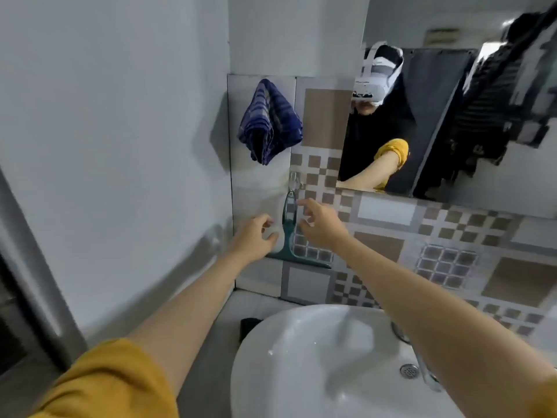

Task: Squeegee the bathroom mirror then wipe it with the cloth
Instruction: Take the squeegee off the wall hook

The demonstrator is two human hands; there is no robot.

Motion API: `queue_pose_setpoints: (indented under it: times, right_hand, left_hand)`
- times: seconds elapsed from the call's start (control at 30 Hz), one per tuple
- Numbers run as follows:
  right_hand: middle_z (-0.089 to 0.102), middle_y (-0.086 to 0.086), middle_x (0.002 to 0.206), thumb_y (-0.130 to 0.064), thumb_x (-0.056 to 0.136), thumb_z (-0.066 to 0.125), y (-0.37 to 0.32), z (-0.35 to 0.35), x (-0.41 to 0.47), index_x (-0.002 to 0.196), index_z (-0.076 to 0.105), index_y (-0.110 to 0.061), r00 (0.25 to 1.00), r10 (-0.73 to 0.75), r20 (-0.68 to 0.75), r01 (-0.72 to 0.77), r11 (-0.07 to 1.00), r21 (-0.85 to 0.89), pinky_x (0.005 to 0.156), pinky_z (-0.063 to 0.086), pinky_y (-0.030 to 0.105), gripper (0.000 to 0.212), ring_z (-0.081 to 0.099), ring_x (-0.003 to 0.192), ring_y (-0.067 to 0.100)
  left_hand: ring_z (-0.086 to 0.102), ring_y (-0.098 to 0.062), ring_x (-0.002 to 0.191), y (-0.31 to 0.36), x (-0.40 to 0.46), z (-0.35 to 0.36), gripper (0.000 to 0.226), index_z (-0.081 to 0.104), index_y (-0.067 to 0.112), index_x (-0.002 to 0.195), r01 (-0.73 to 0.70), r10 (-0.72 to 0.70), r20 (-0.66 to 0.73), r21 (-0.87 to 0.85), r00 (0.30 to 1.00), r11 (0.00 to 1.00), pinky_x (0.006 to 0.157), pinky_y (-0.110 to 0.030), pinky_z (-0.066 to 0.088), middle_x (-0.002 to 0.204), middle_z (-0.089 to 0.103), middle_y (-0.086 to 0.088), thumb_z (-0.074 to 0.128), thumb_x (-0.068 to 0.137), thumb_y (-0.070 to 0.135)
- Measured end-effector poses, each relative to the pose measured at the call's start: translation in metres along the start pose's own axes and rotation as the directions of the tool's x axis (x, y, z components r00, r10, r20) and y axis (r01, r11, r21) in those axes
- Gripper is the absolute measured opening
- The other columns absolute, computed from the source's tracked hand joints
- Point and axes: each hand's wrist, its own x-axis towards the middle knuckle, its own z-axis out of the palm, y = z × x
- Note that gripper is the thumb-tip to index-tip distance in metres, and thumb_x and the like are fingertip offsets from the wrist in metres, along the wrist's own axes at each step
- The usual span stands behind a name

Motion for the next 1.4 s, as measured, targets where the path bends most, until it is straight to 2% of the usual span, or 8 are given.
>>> queue_pose_setpoints:
  times: [0.2, 0.5, 0.73, 1.07, 1.13, 1.23, 1.3, 1.4]
  right_hand:
    - [0.058, 0.008, 0.122, -0.007, 0.091, 0.057, 0.010, 0.030, 0.016, 0.134, 0.046, -0.019, 0.996, 0.065, -0.056, -0.061, 0.996, 0.066, 0.084, 0.048, 0.024, 0.046, 0.057, 0.091, 0.013]
    - [0.064, 0.003, 0.094, 0.000, 0.086, 0.065, 0.013, 0.045, 0.026, 0.114, 0.063, -0.015, 0.967, 0.097, -0.236, -0.035, 0.967, 0.254, 0.080, 0.057, 0.028, 0.031, 0.066, 0.085, 0.018]
    - [0.065, 0.001, 0.089, -0.002, 0.085, 0.068, 0.003, 0.037, 0.028, 0.115, 0.063, -0.015, 0.961, 0.094, -0.260, -0.002, 0.943, 0.333, 0.072, 0.055, 0.019, 0.033, 0.066, 0.079, 0.017]
    - [0.071, 0.007, 0.088, -0.006, 0.082, 0.072, -0.029, -0.017, -0.002, 0.111, 0.063, -0.013, 0.939, -0.102, -0.328, 0.200, 0.938, 0.283, 0.077, 0.060, 0.034, 0.031, 0.070, 0.080, 0.018]
    - [0.071, 0.006, 0.083, -0.009, 0.080, 0.074, -0.034, -0.038, -0.013, 0.109, 0.063, -0.011, 0.927, -0.143, -0.348, 0.226, 0.951, 0.210, 0.072, 0.060, 0.032, 0.031, 0.070, 0.073, 0.015]
    - [0.064, 0.001, 0.069, -0.018, 0.077, 0.079, -0.038, -0.071, -0.028, 0.106, 0.065, -0.010, 0.858, -0.309, -0.410, 0.301, 0.950, -0.088, 0.059, 0.056, 0.031, 0.034, 0.059, 0.058, 0.013]
    - [0.056, -0.001, 0.072, -0.024, 0.072, 0.082, -0.040, -0.091, -0.036, 0.103, 0.068, -0.011, 0.812, -0.396, -0.428, 0.320, 0.916, -0.241, 0.055, 0.049, 0.032, 0.036, 0.051, 0.060, 0.016]
    - [0.058, 0.001, 0.088, -0.034, 0.066, 0.084, -0.042, -0.119, -0.043, 0.099, 0.071, -0.019, 0.802, -0.490, -0.342, 0.342, 0.846, -0.409, 0.074, 0.045, 0.035, 0.039, 0.051, 0.083, 0.021]
  left_hand:
    - [0.053, -0.019, 0.109, -0.030, 0.016, 0.023, 0.041, 0.053, 0.014, 0.122, 0.028, -0.025, 0.032, -0.107, 0.999, 0.994, 0.091, -0.030, 0.044, 0.123, 0.057, -0.005, 0.064, 0.083, 0.016]
    - [0.054, -0.012, 0.104, -0.040, 0.024, 0.052, 0.035, 0.057, 0.019, 0.112, 0.042, -0.041, 0.012, -0.308, 0.999, 0.951, 0.089, -0.026, 0.044, 0.111, 0.059, 0.007, 0.066, 0.080, 0.009]
    - [0.057, -0.001, 0.092, -0.028, 0.021, 0.047, 0.034, 0.056, 0.018, 0.104, -0.043, -0.013, -0.137, -0.396, 0.991, 0.917, 0.078, -0.017, 0.050, 0.101, 0.061, 0.008, 0.071, 0.076, 0.006]
    - [0.062, -0.007, 0.083, 0.019, -0.005, 0.021, 0.027, 0.059, 0.008, 0.100, -0.283, 0.123, -0.459, -0.299, 0.880, 0.912, 0.074, -0.010, 0.049, 0.097, 0.065, 0.001, 0.072, 0.076, 0.008]
    - [0.063, -0.008, 0.083, 0.031, -0.007, 0.013, 0.027, 0.062, 0.008, 0.100, -0.332, 0.178, -0.476, -0.261, 0.861, 0.906, 0.076, -0.011, 0.050, 0.096, 0.066, 0.002, 0.073, 0.075, 0.006]
    - [0.064, -0.008, 0.082, 0.047, -0.008, 0.001, 0.029, 0.063, 0.008, 0.100, -0.415, 0.295, -0.455, -0.191, 0.840, 0.890, 0.078, -0.014, 0.051, 0.093, 0.065, 0.005, 0.073, 0.074, 0.004]
    - [0.066, -0.010, 0.083, 0.057, -0.006, -0.006, 0.030, 0.064, 0.008, 0.101, -0.447, 0.349, -0.410, -0.171, 0.843, 0.878, 0.079, -0.017, 0.052, 0.093, 0.066, 0.005, 0.073, 0.073, 0.004]
    - [0.067, -0.011, 0.082, 0.074, -0.001, -0.013, 0.029, 0.065, 0.008, 0.098, -0.487, 0.423, -0.322, -0.149, 0.847, 0.861, 0.080, -0.023, 0.054, 0.094, 0.070, -0.001, 0.074, 0.072, 0.003]
